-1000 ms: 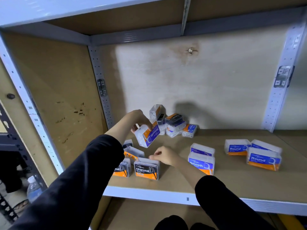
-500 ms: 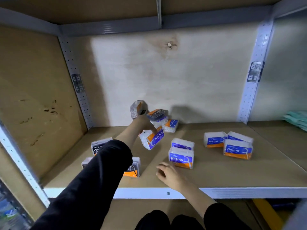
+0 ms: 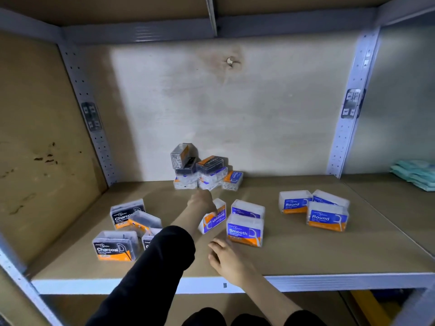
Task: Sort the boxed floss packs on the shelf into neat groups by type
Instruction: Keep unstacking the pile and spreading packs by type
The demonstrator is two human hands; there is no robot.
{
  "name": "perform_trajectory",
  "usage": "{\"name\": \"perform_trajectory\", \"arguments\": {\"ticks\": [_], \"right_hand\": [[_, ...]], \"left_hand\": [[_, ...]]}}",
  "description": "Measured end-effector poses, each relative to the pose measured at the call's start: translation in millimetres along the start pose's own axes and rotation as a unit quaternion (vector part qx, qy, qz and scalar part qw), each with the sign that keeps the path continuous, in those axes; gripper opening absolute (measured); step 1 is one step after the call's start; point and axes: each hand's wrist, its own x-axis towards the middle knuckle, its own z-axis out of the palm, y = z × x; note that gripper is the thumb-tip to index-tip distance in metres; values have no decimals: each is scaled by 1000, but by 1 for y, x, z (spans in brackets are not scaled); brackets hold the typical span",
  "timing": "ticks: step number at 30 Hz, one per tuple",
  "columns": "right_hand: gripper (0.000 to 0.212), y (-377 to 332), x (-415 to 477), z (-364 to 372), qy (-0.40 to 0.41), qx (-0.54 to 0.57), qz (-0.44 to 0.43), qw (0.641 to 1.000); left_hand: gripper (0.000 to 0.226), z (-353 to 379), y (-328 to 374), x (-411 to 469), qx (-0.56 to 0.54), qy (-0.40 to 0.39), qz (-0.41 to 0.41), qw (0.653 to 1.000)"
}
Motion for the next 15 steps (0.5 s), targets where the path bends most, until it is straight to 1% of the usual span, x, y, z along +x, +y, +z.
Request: {"name": "perform_trajectory", "arguments": {"ticks": [2, 6, 9, 11, 12, 13, 15], "right_hand": [[45, 2, 1, 1, -10, -8, 0, 1000], [43, 3, 1, 2, -9, -10, -9, 1000], [46, 4, 4, 8, -14, -12, -12, 1000], [53, 1, 3, 7, 0, -2, -17, 1000], [55, 2, 4, 7, 10, -1, -12, 1000], [51, 1, 5, 5, -6, 11, 6, 1000], [47, 0, 3, 9, 3, -37, 5, 999]], "left_hand": [[60, 2, 0, 4, -1, 0, -1, 1000], [59, 4, -2, 8, -5, -6, 1, 1000], [59, 5, -4, 10, -7, -7, 2, 1000], [59, 5, -5, 11, -9, -8, 4, 1000], [59, 5, -6, 11, -9, -9, 6, 1000], [59, 5, -6, 11, -10, -12, 8, 1000], [60, 5, -7, 10, -11, -16, 10, 1000]]}}
